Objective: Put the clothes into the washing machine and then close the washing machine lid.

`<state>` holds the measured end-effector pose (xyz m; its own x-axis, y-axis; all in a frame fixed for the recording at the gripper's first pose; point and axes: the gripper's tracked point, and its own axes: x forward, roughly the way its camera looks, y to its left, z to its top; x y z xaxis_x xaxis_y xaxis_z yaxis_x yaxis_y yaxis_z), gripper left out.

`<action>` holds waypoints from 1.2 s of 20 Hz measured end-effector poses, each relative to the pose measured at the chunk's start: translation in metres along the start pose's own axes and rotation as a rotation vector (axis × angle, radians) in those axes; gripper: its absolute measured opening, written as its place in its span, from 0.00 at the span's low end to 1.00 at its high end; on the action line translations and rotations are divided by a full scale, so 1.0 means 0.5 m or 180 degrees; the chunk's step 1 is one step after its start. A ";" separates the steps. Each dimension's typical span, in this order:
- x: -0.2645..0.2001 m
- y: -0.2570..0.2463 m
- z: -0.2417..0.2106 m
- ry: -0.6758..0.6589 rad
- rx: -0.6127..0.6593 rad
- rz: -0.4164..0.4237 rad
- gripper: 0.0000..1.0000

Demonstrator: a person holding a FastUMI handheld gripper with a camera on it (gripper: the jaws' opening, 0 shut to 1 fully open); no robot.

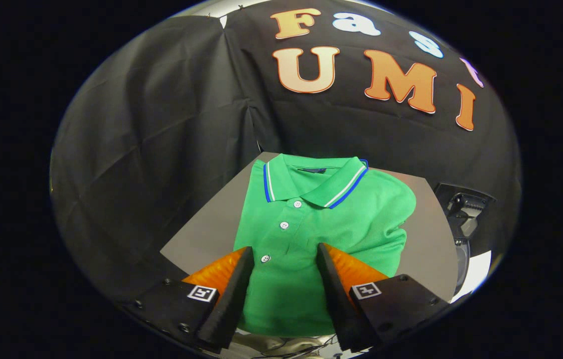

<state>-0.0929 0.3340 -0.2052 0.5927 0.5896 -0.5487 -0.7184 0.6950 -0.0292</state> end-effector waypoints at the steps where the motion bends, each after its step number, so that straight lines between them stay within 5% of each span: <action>1: 0.002 -0.007 0.002 0.0000 0.0027 -0.0007 0.78; 9: 0.001 -0.034 0.020 -0.0041 0.0400 0.0169 0.28; 16: -0.019 -0.058 0.035 -0.0124 0.0411 0.0129 0.13; 24: -0.127 -0.213 0.127 -0.0552 0.0527 -0.0300 0.13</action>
<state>-0.0310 0.2489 -0.1144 0.7181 0.5709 -0.3980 -0.5961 0.7997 0.0716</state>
